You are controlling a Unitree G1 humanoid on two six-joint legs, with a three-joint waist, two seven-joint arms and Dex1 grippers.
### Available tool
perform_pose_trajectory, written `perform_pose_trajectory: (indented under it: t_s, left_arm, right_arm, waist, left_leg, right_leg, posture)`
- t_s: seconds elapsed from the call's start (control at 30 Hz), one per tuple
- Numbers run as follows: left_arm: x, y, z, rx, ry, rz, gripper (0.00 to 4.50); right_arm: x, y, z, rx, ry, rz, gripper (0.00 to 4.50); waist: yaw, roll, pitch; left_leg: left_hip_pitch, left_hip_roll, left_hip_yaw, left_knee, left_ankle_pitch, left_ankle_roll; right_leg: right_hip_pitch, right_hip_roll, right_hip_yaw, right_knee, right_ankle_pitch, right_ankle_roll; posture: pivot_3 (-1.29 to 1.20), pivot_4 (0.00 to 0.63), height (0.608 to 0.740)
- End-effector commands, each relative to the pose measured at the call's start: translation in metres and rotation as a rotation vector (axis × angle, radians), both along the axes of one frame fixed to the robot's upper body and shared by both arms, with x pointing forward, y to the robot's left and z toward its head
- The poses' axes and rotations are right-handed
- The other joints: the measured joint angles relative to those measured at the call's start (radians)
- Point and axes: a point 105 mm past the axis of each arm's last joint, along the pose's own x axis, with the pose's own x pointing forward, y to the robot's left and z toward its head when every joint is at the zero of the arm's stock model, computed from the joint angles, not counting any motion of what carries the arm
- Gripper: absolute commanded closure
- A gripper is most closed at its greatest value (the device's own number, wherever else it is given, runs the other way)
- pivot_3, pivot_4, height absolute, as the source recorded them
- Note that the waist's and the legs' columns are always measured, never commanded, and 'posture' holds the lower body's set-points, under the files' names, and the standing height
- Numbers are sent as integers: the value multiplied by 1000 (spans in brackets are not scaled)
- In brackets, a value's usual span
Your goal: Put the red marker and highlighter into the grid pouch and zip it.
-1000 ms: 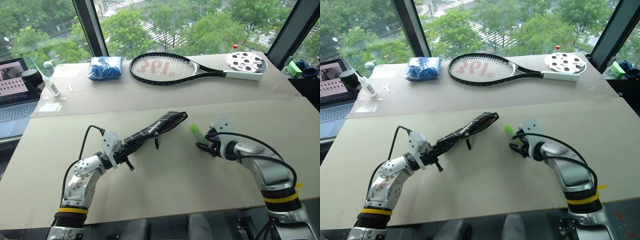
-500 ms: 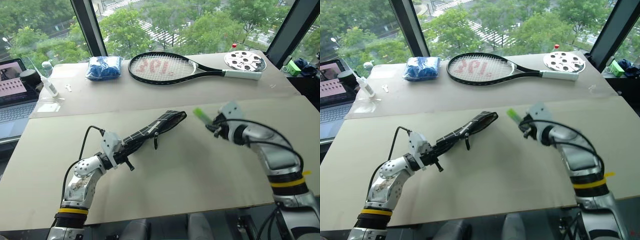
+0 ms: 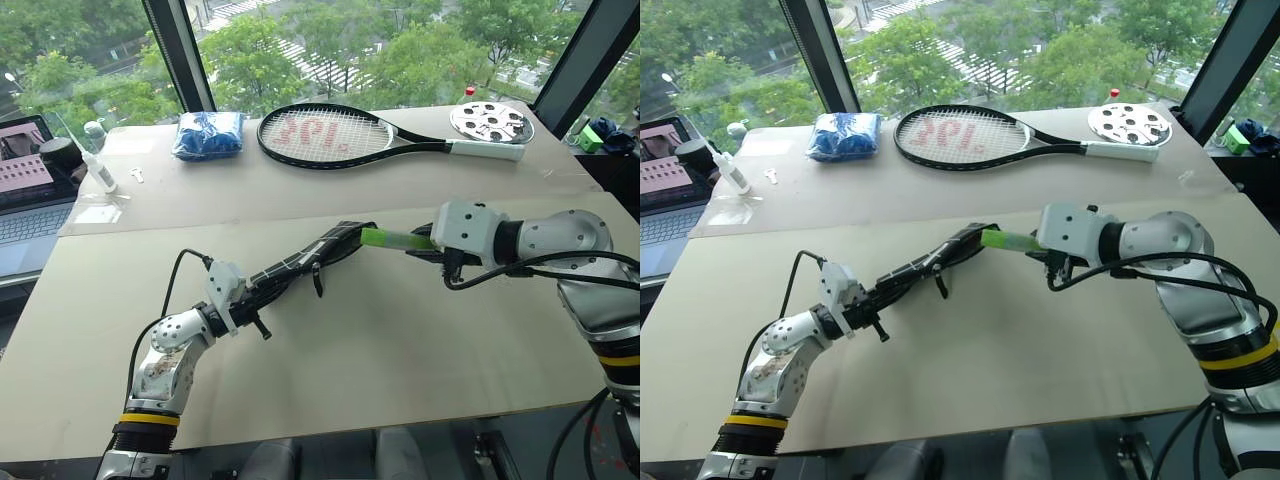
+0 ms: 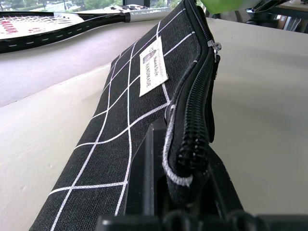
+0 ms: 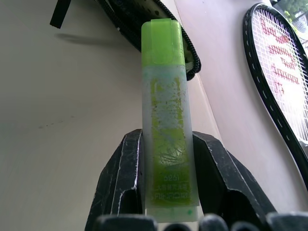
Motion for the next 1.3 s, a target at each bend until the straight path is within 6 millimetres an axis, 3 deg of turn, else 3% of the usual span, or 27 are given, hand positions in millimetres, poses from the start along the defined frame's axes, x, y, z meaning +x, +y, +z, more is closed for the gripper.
perform_pose_trajectory:
  t_s: [0.03, 0.27, 0.4, 0.57, 0.63, 0.83, 0.97, 1.13, 1.2, 1.3]
  left_arm:
    - [-1, -2, 6, -9, -30, -7, 4500]
    - [0, -1, 6, 2, -34, -12, 4500]
    - [1, -2, 7, 8, -35, -23, 4500]
    - [3, -3, 7, 9, -37, -27, 4500]
    - [3, -4, 7, 9, -38, -31, 4500]
    - [4, -6, 7, 8, -40, -36, 4500]
    - [4, -5, 8, 8, -42, -30, 4500]
    - [3, -4, 8, 8, -43, -25, 4500]
    - [3, -3, 8, 8, -43, -22, 4500]
    - [3, -2, 8, 9, -44, -18, 4500]
  right_arm:
    - [2, 13, 8, -23, -66, 40, 3475]
    - [12, 25, 0, -123, -111, 76, 3475]
    - [10, 37, -16, -292, -155, 198, 3475]
    - [12, 49, -24, -377, -210, 280, 3475]
    - [11, 63, -30, -408, -242, 344, 3475]
    - [19, 108, -38, -372, -308, 425, 3475]
    - [22, 126, -41, -285, -279, 415, 3475]
    - [23, 132, -45, -243, -262, 419, 3475]
    - [19, 129, -46, -210, -207, 421, 2473]
    - [30, 118, -33, -142, -190, 322, 1564]
  waist:
    - [0, 0, 0]
    - [0, 0, 0]
    - [0, 0, 0]
    - [-2, 0, 0]
    - [-3, 0, 0]
    - [-11, 0, 0]
    - [-4, 0, 0]
    - [-9, 0, 0]
    - [-10, 0, 0]
    - [-10, 0, 0]
  left_leg:
    - [0, 0, 0, 0, 0, 0]
    - [0, 0, 0, 0, 0, 0]
    - [0, 0, 0, 0, 0, 0]
    - [0, 0, 0, 0, 0, 0]
    - [0, 0, 0, 0, 0, 0]
    - [0, 0, 0, 0, 0, -1]
    - [0, 0, 0, 0, 0, -1]
    - [0, 0, 0, 0, 0, -1]
    - [0, 0, 0, 0, 0, -1]
    - [0, 0, 0, 0, 0, -1]
  right_leg:
    - [0, 0, 0, 0, 0, 0]
    - [0, 0, 0, 0, 0, 0]
    - [-1, 0, 0, 0, 0, 0]
    - [-1, 0, 0, 0, 0, 0]
    - [-1, 0, 0, 0, 0, 0]
    - [-2, 0, 0, 1, 0, 0]
    - [-2, 0, 0, 1, 0, 0]
    - [-3, 0, 0, 2, 0, -1]
    - [-3, 0, 0, 2, 0, -1]
    - [-3, 0, 0, 2, 0, -1]
  posture:
    - [0, 150, 740]
    - [0, 150, 740]
    - [0, 150, 740]
    - [0, 150, 740]
    - [0, 150, 740]
    - [0, 150, 740]
    - [0, 150, 740]
    - [0, 150, 740]
    - [0, 150, 740]
    - [0, 150, 740]
